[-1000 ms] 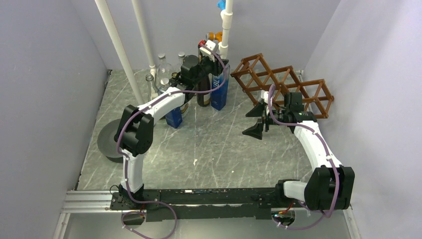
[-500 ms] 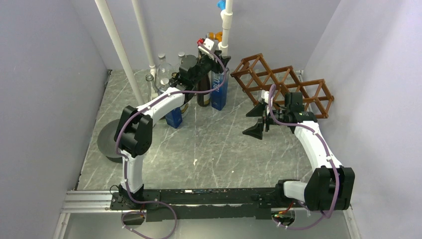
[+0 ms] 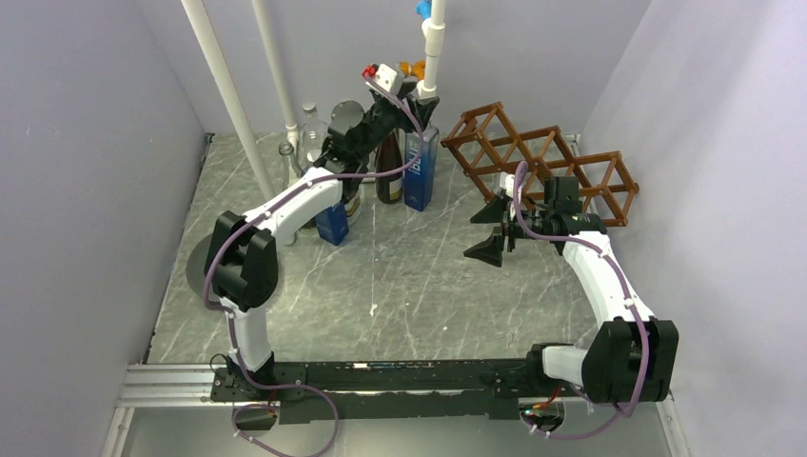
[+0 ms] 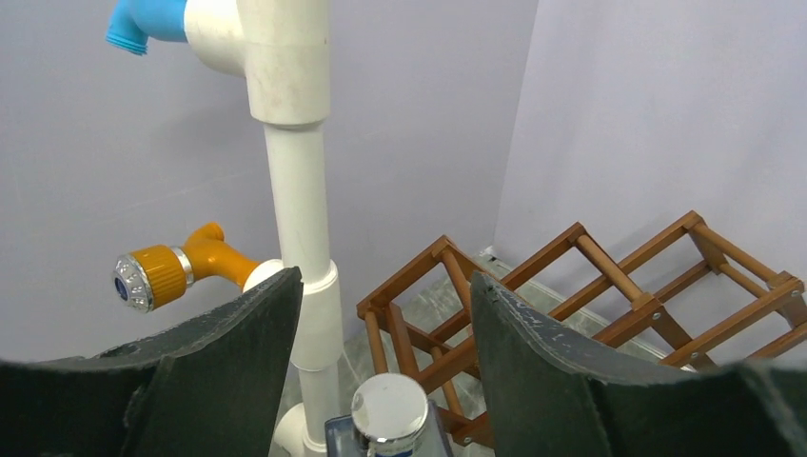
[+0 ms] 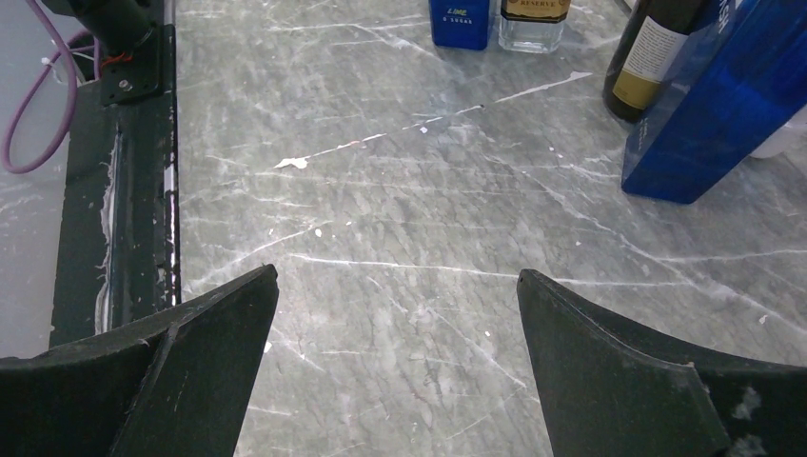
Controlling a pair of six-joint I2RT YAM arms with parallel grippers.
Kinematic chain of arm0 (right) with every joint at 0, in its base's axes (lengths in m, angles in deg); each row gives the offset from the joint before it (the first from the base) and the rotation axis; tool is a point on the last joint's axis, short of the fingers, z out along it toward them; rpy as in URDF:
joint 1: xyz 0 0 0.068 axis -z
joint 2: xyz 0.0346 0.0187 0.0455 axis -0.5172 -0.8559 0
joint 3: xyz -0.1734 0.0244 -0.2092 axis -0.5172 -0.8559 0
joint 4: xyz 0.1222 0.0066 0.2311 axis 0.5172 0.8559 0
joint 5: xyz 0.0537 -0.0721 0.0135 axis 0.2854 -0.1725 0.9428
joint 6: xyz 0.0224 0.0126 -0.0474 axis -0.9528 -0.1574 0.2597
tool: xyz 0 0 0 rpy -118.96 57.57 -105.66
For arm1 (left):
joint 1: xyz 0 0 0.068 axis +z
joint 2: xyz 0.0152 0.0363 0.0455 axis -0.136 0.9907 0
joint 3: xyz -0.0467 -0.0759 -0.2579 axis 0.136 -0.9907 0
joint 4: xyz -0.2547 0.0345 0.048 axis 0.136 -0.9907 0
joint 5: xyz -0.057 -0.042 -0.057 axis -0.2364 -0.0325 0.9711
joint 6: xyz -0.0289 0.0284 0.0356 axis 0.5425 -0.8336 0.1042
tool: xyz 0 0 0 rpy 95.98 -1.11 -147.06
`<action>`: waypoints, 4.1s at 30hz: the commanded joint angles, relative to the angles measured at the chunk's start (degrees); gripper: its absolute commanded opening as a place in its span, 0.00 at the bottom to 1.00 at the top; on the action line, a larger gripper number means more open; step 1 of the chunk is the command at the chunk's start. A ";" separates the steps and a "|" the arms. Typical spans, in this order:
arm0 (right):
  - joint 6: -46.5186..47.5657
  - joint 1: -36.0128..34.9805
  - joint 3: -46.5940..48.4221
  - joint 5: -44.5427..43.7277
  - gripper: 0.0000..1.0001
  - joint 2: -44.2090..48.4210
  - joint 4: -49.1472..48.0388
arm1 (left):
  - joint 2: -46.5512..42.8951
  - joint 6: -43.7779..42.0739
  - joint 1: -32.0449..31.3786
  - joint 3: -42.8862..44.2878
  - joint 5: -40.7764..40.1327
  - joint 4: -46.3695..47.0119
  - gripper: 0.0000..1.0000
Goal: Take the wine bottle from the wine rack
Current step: Reset both arms
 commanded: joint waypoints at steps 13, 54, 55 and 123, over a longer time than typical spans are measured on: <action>1.03 3.15 0.71 1.59 0.99 2.77 -0.31 | -22.26 10.77 0.08 -9.35 10.45 -18.04 0.78; -15.93 25.64 -2.13 -5.10 1.00 20.15 1.75 | -80.46 0.54 0.67 -53.66 -6.66 -54.61 1.00; -15.03 25.77 -1.70 -5.45 1.00 20.08 2.63 | -80.40 -0.99 0.90 -52.95 -7.81 -56.29 0.99; -49.95 27.93 -10.27 -23.48 1.00 28.55 -19.35 | -87.68 -3.01 17.48 -56.42 -14.20 -59.73 0.99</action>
